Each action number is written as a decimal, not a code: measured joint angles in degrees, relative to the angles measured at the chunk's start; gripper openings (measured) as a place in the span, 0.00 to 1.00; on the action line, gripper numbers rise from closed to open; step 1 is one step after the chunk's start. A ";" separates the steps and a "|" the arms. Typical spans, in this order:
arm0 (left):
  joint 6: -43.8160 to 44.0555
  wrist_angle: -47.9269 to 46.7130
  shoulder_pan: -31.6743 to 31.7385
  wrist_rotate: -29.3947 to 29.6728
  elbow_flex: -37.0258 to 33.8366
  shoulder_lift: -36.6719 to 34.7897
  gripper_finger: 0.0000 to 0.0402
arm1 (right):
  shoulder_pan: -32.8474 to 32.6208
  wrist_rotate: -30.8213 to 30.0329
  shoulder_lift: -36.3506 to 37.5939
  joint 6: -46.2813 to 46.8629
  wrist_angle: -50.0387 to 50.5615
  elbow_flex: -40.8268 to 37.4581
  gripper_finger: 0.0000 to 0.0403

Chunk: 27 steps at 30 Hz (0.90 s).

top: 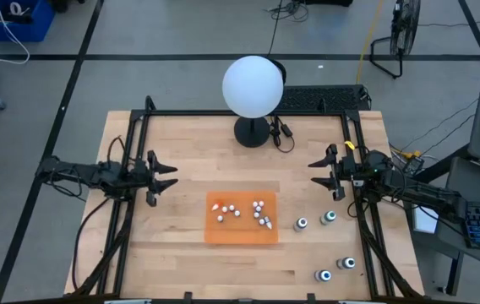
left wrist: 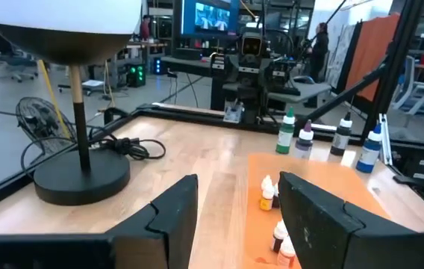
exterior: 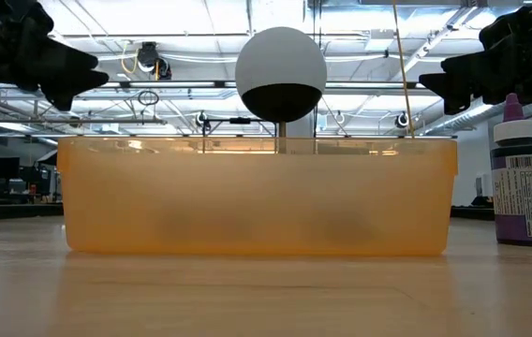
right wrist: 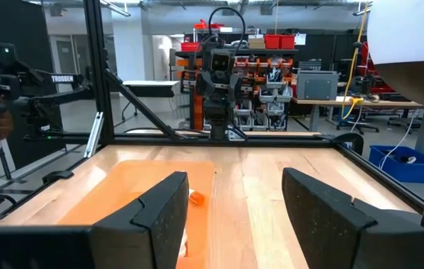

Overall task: Pick & Place food coloring
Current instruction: Put the large green food coloring bottle into the orange container

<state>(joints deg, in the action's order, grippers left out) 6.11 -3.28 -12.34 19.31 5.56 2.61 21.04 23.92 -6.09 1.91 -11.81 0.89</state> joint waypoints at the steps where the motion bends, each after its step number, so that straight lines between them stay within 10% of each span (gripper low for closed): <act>1: -0.10 -0.55 0.00 0.00 0.00 -0.32 0.46 | -0.02 0.00 0.00 0.00 0.00 -0.01 0.51; 27: -1.29 -3.00 0.00 1.68 -1.42 -1.51 0.46 | 0.00 0.00 0.02 0.00 0.02 0.00 0.51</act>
<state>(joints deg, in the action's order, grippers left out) 4.82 -6.27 -12.34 20.99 4.14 1.10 21.04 23.92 -6.07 1.91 -11.79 0.88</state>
